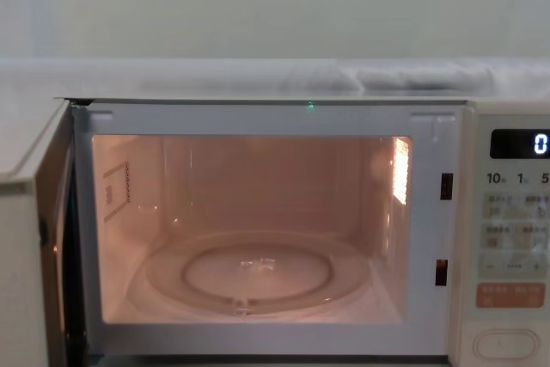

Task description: Press the button to open the microwave door with one hand; close the microwave door with the other hand.

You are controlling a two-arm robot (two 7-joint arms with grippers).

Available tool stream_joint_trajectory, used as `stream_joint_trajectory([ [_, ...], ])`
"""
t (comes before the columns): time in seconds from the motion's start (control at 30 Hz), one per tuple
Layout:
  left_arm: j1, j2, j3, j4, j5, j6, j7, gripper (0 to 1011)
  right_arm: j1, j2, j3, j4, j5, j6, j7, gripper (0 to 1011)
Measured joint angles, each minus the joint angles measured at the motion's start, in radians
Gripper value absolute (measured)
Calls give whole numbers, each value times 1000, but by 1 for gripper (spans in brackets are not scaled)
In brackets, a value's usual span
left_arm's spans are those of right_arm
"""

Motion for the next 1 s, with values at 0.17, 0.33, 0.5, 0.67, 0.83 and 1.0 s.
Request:
stream_joint_trajectory([
  [0.17, 0, 0, 0, 0, 0, 0, 0, 74, 0, 0, 0, 0, 0, 0, 0, 1002],
  [0.33, 0, 0, 0, 0, 0, 0, 0, 0, 0, 0, 0, 0, 0, 0, 0, 1002],
  [0.5, 0, 0, 0, 0, 0, 0, 0, 0, 0, 0, 0, 0, 0, 0, 0, 1002],
  [0.67, 10, 20, 8, -48, 9, 3, -52, 0, 0, 0, 0, 0, 0, 0, 0, 1002],
  [0.83, 27, 35, 5, -115, 15, 19, -92, 0, 0, 0, 0, 0, 0, 0, 0, 1002],
  [1.0, 37, 58, -8, -172, 42, 55, -110, 0, 0, 0, 0, 0, 0, 0, 0, 1002],
])
